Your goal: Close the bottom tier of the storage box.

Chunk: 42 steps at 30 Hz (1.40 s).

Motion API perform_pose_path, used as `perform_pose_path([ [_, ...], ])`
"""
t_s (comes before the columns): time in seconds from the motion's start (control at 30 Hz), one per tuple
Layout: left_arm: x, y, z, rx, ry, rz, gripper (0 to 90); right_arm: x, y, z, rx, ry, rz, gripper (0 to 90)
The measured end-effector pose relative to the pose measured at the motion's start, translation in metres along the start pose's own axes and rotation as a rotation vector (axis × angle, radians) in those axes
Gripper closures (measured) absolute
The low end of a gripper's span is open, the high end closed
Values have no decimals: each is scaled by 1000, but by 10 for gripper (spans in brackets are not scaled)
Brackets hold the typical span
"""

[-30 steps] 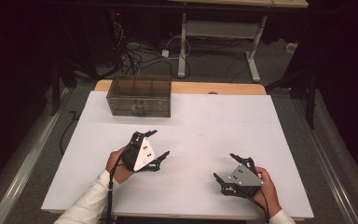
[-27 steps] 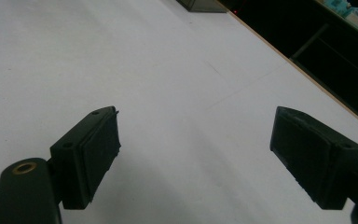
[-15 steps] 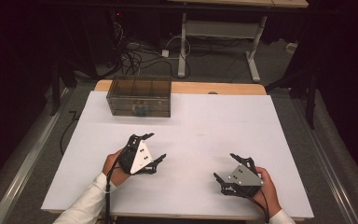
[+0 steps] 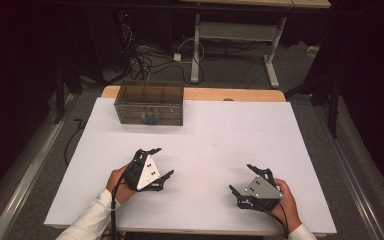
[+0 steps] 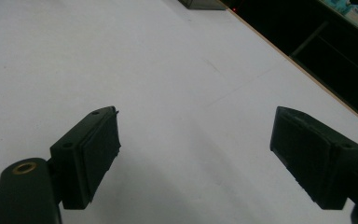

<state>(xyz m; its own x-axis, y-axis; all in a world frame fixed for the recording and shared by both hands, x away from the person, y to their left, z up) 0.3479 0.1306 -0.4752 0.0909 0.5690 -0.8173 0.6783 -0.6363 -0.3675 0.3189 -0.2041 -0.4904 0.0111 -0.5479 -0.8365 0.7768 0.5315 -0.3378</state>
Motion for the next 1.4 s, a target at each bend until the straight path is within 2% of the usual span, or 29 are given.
perform_pose_path([
  [0.37, 15, -4, 7, 23, -25, -39, 209, 0, 0, 0, 1, 4, -2, 166],
  [0.73, 27, -13, 8, 26, -62, -74, 178, 1, 1, 0, 2, 10, -8, 166],
  [1.27, 39, -25, 16, 49, -103, -117, 178, 3, 0, 2, -4, 12, -4, 165],
  [1.4, 37, -26, 17, 50, -95, -114, 177, 2, -1, 2, -1, 7, 0, 165],
])
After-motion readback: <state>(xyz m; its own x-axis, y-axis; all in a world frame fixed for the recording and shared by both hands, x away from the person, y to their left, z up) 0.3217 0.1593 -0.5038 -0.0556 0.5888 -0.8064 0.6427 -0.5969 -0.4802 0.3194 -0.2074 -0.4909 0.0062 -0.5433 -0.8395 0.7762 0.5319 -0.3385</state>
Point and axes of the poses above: each handheld gripper's, and its own axes: y roughly forward along the jaws, x roughly out of its underside, z roughly to its right, the point moved 3 cm from there along y, roughly forward along the jaws, and after that the axes turned 8 degrees about z, right-handed, at the moved point
